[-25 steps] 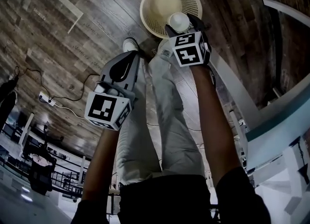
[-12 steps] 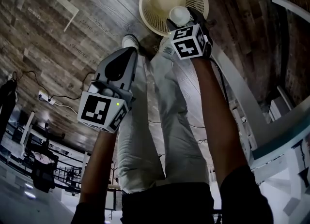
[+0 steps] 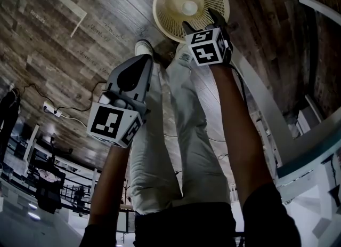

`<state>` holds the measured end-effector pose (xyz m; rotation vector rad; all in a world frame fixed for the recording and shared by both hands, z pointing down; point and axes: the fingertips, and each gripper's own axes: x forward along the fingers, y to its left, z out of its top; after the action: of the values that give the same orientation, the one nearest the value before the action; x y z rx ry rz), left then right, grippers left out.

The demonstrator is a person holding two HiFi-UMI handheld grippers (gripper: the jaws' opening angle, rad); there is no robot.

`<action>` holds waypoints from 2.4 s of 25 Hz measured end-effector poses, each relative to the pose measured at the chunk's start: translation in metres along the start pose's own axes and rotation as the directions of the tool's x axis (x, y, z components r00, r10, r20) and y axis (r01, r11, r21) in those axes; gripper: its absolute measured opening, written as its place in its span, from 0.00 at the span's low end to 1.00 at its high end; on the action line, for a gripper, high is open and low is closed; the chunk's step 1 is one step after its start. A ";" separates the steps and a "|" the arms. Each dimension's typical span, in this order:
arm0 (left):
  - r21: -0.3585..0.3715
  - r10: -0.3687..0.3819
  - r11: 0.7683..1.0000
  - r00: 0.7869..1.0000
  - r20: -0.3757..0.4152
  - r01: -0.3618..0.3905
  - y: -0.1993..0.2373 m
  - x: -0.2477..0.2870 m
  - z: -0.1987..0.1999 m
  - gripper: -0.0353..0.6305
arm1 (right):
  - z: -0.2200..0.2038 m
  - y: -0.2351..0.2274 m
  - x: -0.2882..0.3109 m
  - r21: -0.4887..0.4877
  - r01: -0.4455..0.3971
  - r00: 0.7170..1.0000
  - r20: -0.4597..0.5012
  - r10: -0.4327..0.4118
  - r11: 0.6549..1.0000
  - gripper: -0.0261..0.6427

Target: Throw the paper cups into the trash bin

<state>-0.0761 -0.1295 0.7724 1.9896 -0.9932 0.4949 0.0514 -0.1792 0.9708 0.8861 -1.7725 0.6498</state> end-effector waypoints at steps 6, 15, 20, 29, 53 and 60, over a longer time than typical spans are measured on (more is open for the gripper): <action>0.009 -0.003 1.000 1.000 0.004 0.003 0.000 -0.003 0.003 0.07 | -0.003 0.001 -0.006 0.022 0.004 1.000 -0.018 -0.004 1.000 0.58; 0.023 -0.013 1.000 1.000 0.018 0.013 -0.005 -0.014 0.015 0.07 | 0.001 0.006 -0.032 0.046 0.013 1.000 -0.023 -0.012 0.999 0.51; 0.039 -0.018 0.999 0.999 0.033 0.017 -0.005 -0.024 0.024 0.07 | 0.005 0.009 -0.048 0.047 0.062 0.998 -0.012 -0.061 0.997 0.25; 0.061 -0.027 0.998 0.998 0.063 0.023 -0.009 -0.048 0.046 0.07 | 0.035 0.017 -0.091 0.082 0.094 0.994 0.046 -0.098 0.992 0.07; 0.228 -0.060 0.973 0.985 0.164 0.022 -0.068 -0.138 0.195 0.07 | 0.207 0.024 -0.329 0.146 0.055 0.926 0.362 -0.105 0.988 0.05; 0.326 -0.062 0.945 0.974 0.218 -0.012 -0.095 -0.172 0.244 0.07 | 0.258 0.044 -0.419 0.138 0.026 0.850 0.518 -0.095 0.990 0.05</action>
<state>-0.1105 -0.2177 0.4740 2.3943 -1.0763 0.4476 -0.0307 -0.2386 0.4876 1.2948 -2.1918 0.5099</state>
